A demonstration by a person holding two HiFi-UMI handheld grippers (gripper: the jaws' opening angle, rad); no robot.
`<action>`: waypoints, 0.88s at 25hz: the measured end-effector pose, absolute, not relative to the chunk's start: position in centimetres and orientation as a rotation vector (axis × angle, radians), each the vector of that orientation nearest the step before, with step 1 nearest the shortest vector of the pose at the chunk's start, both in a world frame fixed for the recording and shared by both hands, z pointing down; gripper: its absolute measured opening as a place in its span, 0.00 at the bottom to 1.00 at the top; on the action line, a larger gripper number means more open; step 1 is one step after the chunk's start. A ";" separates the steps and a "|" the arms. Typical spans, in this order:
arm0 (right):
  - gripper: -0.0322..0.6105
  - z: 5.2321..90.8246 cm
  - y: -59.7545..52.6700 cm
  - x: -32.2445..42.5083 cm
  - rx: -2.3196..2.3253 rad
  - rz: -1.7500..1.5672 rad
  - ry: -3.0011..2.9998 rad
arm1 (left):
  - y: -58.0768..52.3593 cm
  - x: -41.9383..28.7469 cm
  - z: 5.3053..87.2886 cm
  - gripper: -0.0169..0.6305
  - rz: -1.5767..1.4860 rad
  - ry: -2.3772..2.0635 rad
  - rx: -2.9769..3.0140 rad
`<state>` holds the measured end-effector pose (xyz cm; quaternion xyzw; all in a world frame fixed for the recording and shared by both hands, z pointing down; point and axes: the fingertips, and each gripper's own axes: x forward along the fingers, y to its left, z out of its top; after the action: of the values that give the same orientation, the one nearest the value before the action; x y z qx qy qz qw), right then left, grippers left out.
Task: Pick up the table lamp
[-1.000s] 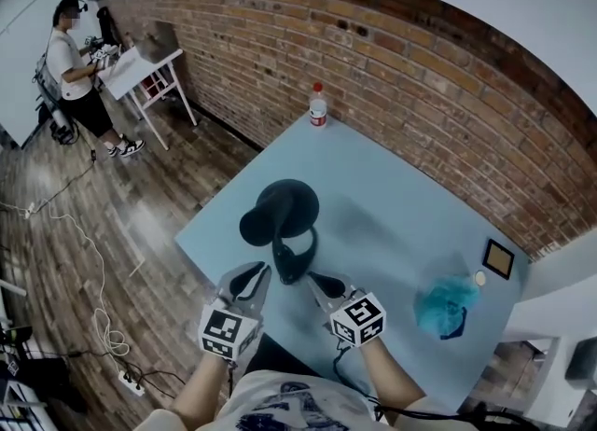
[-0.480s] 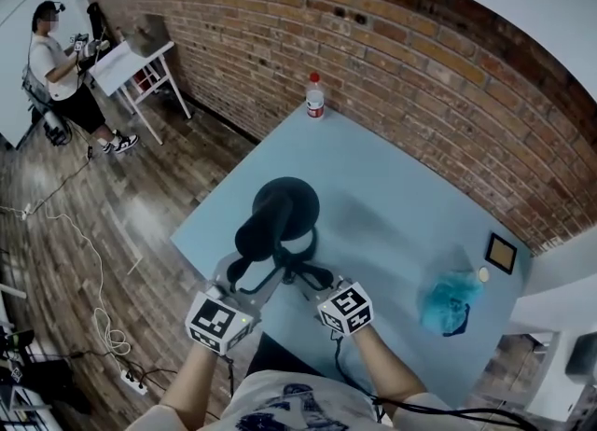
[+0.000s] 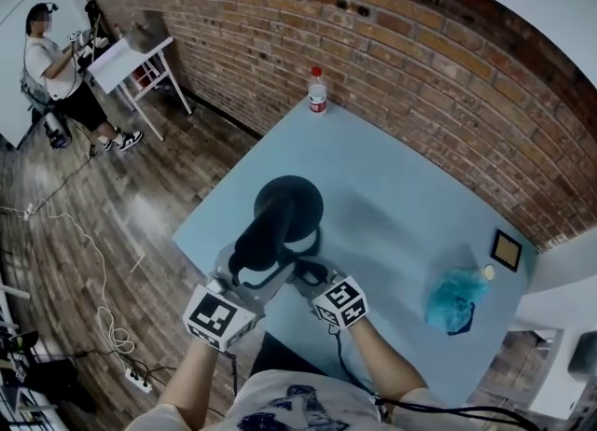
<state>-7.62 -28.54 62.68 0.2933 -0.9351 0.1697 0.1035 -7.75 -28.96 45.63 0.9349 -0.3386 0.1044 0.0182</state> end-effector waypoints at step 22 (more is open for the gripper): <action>0.16 64.3 -29.0 -9.1 0.856 0.511 -2.745 | -30.5 -7.7 45.0 0.27 0.287 -1.084 2.864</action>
<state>-9.12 -28.96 64.27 0.2912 -0.9343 0.1737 0.1102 -7.67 -30.48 44.96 0.9306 -0.3523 0.0931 0.0331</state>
